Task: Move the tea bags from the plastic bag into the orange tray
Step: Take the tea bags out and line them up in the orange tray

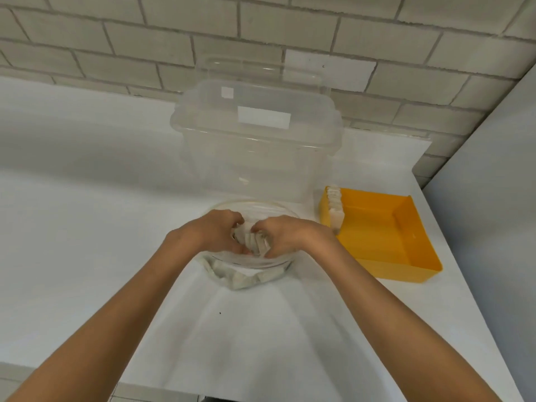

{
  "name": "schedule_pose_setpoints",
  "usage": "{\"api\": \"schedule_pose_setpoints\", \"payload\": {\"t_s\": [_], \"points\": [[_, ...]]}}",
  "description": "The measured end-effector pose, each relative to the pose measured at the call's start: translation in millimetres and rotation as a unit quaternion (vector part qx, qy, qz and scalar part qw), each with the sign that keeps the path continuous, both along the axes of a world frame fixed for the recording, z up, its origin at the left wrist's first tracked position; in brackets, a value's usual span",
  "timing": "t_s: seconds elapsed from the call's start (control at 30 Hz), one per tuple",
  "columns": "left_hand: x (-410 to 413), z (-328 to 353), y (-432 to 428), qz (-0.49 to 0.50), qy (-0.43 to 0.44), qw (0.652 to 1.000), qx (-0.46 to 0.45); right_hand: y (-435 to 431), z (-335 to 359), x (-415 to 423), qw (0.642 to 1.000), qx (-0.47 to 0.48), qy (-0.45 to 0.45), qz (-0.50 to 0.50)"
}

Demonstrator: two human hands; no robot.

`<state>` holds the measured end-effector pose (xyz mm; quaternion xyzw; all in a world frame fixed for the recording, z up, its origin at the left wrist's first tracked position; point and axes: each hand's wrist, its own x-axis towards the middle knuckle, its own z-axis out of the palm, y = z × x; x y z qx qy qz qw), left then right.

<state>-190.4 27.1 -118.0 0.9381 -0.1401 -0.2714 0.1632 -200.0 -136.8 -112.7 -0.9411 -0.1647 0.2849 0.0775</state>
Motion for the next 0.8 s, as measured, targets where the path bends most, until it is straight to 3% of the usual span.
{"api": "schedule_pose_setpoints", "payload": {"t_s": [0.17,0.33,0.5,0.6,0.67,0.73,0.8], "points": [[-19.4,-7.9,-0.9,-0.034,0.007,0.998,0.057,-0.3,-12.5,-14.4,0.996,-0.083,0.008,-0.015],[-18.1,-1.3,2.2,-0.051,-0.046,0.995,0.070,-2.2,-1.4,-11.7,0.997,-0.054,-0.046,-0.045],[-17.3,-28.1,3.8,-0.052,-0.030,0.996,0.068,-2.4,-24.9,-12.4,0.998,0.005,-0.002,-0.066],[-13.4,-33.7,8.4,-0.046,-0.025,0.998,0.017,-9.7,-22.7,-9.2,0.997,0.043,-0.002,-0.057],[-9.9,-26.7,9.4,-0.018,-0.022,0.995,-0.091,-15.9,-16.9,-7.9,0.994,0.079,0.000,-0.079],[-9.3,-18.9,4.1,0.035,-0.093,0.979,-0.175,-19.5,-12.1,-7.7,0.987,0.115,-0.019,-0.111],[-8.9,-17.5,-5.4,0.084,-0.167,0.968,-0.165,-19.5,-8.3,-7.5,0.980,0.148,-0.050,-0.127]]}}
